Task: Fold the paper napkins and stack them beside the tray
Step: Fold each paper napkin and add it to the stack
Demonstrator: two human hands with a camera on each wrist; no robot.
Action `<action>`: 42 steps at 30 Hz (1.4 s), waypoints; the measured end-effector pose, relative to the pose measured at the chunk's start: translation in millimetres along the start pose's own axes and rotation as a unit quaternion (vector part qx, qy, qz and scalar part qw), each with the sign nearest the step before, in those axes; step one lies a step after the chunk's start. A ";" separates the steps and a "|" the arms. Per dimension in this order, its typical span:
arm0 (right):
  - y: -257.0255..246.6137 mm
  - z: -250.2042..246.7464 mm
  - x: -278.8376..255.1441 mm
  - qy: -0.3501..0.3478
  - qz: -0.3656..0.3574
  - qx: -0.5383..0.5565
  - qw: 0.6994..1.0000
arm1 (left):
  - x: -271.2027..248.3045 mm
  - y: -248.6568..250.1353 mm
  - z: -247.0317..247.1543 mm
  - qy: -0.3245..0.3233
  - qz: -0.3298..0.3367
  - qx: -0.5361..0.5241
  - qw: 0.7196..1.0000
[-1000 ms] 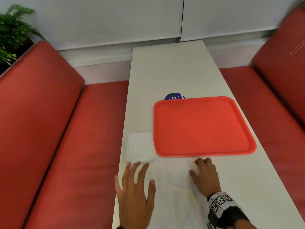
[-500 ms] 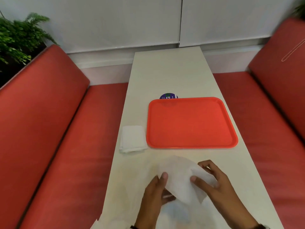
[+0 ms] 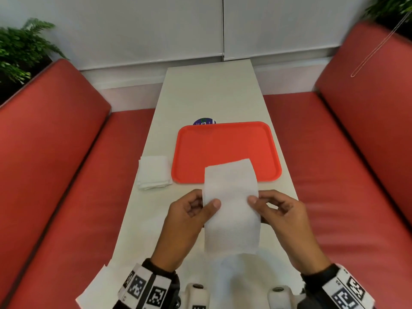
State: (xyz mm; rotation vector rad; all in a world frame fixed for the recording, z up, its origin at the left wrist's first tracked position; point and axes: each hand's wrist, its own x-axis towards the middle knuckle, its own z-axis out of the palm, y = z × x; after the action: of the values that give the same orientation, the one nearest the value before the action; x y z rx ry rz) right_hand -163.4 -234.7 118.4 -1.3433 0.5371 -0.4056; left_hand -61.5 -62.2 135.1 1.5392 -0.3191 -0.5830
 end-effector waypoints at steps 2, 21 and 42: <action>-5.3 -4.8 -3.4 -0.008 -0.010 0.010 1.000 | -6.5 2.7 4.5 0.004 0.026 -0.013 1.000; -33.5 -9.9 -14.8 -0.090 -0.147 -0.057 0.983 | -26.3 19.2 -0.5 0.006 0.095 -0.068 0.993; 5.0 143.3 1.9 -0.062 0.031 -0.156 0.985 | 1.5 -17.3 -137.9 0.028 -0.057 0.002 0.998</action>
State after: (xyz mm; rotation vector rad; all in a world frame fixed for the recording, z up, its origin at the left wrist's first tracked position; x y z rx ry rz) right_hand -78.6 -119.9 132.7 -1.6357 0.5528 -0.1900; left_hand 11.9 53.9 113.9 1.5814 -0.1916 -0.6275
